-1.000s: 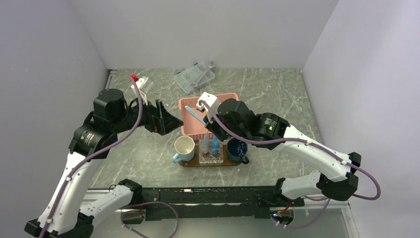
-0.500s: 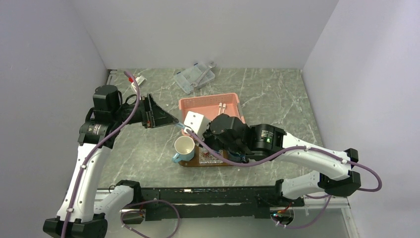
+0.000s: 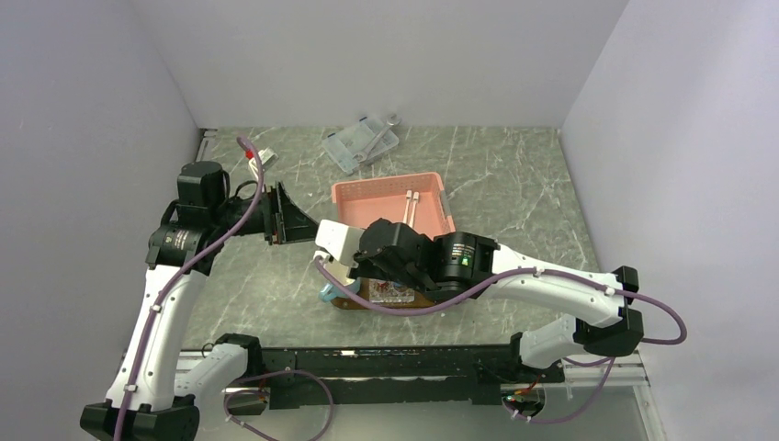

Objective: Prepare toiletry sets of a toothbrush and toothpaste on the tray

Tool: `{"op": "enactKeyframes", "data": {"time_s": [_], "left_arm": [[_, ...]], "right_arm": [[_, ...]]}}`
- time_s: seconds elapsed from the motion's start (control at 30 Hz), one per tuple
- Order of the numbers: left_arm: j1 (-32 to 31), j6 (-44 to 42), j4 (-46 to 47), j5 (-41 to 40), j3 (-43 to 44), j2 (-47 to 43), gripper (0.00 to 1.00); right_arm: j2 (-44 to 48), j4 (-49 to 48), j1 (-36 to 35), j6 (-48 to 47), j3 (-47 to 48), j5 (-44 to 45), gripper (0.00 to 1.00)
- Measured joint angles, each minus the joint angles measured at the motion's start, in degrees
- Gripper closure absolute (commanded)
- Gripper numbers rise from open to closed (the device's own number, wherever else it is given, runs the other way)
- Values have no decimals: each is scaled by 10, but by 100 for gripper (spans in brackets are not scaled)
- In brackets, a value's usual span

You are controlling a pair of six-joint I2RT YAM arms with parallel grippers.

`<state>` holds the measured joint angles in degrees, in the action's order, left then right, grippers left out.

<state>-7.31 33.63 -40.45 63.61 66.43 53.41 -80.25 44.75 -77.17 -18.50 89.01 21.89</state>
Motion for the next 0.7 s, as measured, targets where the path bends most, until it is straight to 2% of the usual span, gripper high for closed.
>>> {"op": "enactKeyframes", "data": {"time_s": [0.5, 0.7], "left_arm": [[0, -32, -44, 1, -4, 0, 52], [0, -42, -51, 2, -4, 0, 66]], "right_arm": [[-18, 24, -15, -16, 26, 28, 100], [-24, 29, -17, -20, 27, 32, 100]]}}
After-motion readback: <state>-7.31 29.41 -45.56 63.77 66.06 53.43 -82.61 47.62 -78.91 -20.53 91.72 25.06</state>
